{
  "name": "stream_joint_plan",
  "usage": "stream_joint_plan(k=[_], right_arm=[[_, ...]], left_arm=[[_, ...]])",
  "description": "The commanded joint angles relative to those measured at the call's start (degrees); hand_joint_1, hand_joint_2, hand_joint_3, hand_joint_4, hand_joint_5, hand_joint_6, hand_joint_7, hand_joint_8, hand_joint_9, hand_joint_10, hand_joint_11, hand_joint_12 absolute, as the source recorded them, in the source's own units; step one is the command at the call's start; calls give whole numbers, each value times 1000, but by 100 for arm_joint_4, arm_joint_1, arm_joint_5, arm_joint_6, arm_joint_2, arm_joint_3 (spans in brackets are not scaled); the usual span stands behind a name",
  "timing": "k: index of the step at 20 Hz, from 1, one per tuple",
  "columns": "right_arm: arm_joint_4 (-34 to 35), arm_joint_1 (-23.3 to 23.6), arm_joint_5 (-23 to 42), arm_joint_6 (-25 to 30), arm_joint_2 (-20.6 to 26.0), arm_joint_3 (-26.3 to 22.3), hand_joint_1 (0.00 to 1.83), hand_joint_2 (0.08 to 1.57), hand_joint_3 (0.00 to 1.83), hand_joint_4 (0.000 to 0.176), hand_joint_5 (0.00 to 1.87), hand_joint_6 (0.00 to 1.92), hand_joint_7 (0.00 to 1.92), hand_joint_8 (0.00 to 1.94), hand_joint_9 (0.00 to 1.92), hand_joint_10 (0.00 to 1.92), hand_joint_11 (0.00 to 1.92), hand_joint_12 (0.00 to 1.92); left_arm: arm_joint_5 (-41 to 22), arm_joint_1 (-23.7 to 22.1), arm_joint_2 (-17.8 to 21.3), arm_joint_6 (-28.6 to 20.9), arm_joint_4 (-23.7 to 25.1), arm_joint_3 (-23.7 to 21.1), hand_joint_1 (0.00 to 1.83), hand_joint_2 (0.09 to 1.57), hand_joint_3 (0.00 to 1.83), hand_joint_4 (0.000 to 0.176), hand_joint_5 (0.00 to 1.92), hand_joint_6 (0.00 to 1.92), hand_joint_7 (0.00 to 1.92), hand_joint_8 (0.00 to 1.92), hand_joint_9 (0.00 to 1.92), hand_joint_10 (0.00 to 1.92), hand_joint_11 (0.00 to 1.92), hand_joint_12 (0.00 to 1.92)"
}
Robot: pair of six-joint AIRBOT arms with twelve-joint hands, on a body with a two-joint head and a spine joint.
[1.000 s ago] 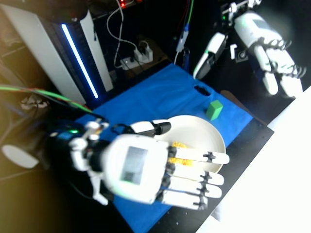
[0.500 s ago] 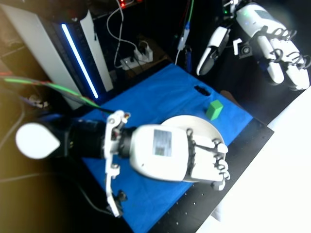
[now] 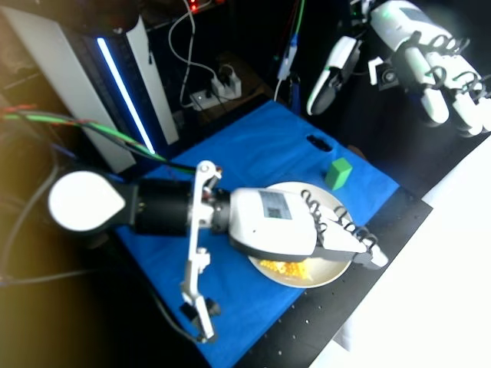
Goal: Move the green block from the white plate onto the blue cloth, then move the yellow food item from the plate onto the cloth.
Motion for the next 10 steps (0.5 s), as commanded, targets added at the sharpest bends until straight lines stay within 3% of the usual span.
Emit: stream_joint_plan(k=[1, 2, 3, 4, 5, 7, 8, 9, 10], right_arm=[[186, 92, 265, -21, -14, 43, 589, 681, 0, 97, 291, 0, 420, 2, 335, 6, 0, 776], [186, 92, 257, -21, -26, 53, 616, 696, 0, 91, 275, 0, 377, 0, 328, 1, 0, 862], [186, 91, 252, -21, -39, 63, 601, 675, 0, 101, 277, 0, 398, 0, 378, 7, 0, 1017], [187, 90, 251, -21, -39, 67, 593, 665, 0, 88, 284, 0, 418, 1, 424, 9, 53, 1107], [189, 90, 250, -21, -40, 72, 636, 689, 1, 62, 279, 0, 408, 0, 440, 6, 132, 1074], [191, 89, 235, -21, -76, 83, 656, 688, 0, 79, 285, 0, 440, 2, 538, 20, 315, 1045], [190, 86, 227, -21, -90, 84, 687, 730, 0, 98, 228, 0, 383, 0, 451, 3, 143, 1044], [190, 85, 223, -21, -109, 86, 699, 738, 0, 88, 234, 6, 398, 9, 419, 0, 91, 1039], [190, 85, 223, -21, -114, 86, 708, 740, 0, 91, 239, 8, 408, 12, 427, 5, 97, 1047]], left_arm=[[-633, -77, 29, -11, -97, -5, 534, 757, 0, 173, 0, 0, 0, 0, 120, 0, 41, 197], [-633, -77, 29, -11, -94, -12, 527, 752, 0, 169, 0, 0, 0, 0, 115, 0, 45, 201], [-636, -78, 28, -11, -92, -18, 524, 755, 0, 172, 0, 0, 0, 0, 105, 0, 45, 204], [-637, -77, 28, -11, -91, -21, 528, 757, 0, 168, 0, 0, 0, 0, 96, 0, 41, 205], [-635, -77, 28, -11, -91, -23, 536, 749, 0, 171, 0, 0, 0, 0, 100, 2, 41, 208], [-633, -77, 28, -11, -91, -27, 534, 742, 0, 164, 0, 0, 0, 0, 87, 0, 26, 207], [-634, -79, 28, -11, -92, -28, 558, 751, 0, 172, 0, 0, 0, 0, 77, 0, 4, 200], [-637, -81, 28, -11, -92, -33, 578, 753, 0, 175, 0, 0, 0, 0, 93, 7, 2, 200], [-637, -81, 28, -11, -92, -34, 562, 761, 3, 176, 0, 0, 0, 0, 98, 8, 8, 205]])
